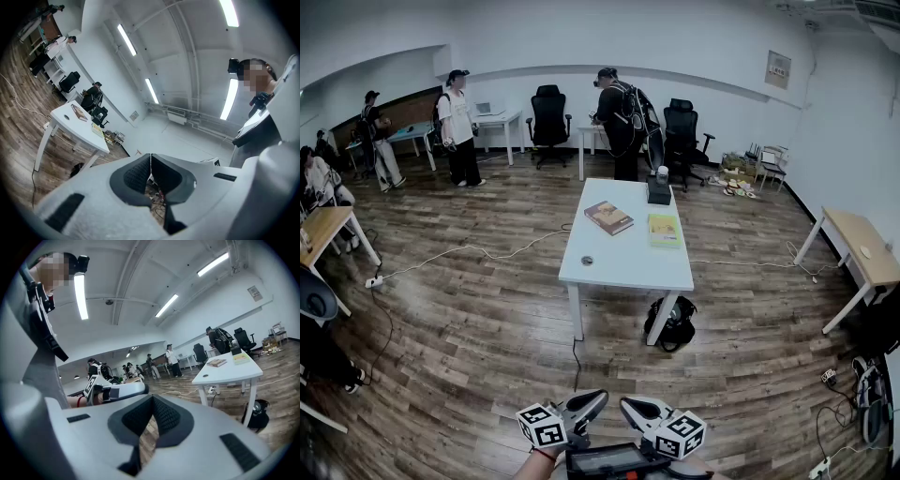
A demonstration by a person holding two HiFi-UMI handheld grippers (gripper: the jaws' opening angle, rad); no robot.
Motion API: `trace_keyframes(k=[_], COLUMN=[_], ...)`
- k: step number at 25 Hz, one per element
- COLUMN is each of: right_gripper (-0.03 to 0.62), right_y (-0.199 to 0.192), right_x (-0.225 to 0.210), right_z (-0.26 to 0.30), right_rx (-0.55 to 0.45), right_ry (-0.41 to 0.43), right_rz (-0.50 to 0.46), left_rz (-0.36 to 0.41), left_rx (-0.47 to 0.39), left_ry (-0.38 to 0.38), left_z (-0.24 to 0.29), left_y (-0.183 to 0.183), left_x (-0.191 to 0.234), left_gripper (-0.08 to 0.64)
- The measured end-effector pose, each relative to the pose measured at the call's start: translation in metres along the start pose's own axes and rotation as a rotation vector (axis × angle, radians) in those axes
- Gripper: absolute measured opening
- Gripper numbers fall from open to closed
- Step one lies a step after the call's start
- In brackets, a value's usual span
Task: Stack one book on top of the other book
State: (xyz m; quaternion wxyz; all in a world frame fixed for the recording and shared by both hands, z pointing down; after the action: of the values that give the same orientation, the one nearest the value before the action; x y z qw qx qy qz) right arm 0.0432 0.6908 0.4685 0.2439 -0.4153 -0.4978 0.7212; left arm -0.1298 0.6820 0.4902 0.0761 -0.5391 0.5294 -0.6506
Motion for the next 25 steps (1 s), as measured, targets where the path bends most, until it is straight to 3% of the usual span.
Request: trace_keyframes(k=[12, 17, 25], right_gripper=[0.028, 0.029, 0.030], right_y=[0.001, 0.003, -0.007], right_x=[0.002, 0.003, 0.004], right_z=[0.017, 0.024, 0.038], right_rx=[0.010, -0.011, 0.049], right_ry=[0.023, 0.086, 0.123], right_rz=[0.011, 0.053, 0.048], left_rz=[-0.022, -0.051, -0.069], left_rx=[-0.030, -0.051, -0.045], left_ry=[0.027, 0.056, 0.078], left_z=[-0.012, -0.016, -0.020], left_y=[0.010, 0.013, 0.012], left_x=[0.012, 0.019, 0.031], left_gripper=[0.018, 0.018, 0.018])
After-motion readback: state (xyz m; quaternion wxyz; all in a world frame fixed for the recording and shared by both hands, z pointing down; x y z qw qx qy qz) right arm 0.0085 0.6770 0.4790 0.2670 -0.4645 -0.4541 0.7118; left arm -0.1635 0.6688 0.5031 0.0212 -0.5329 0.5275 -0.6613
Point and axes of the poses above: the fingertips, and each gripper's own axes: z forward along the fingers, x to its left, y out of its top, the point moved 8 cm from there along -z, backward along the fingers, and after that the axes turned 2 degrees about -x, right-handed, at the moved point
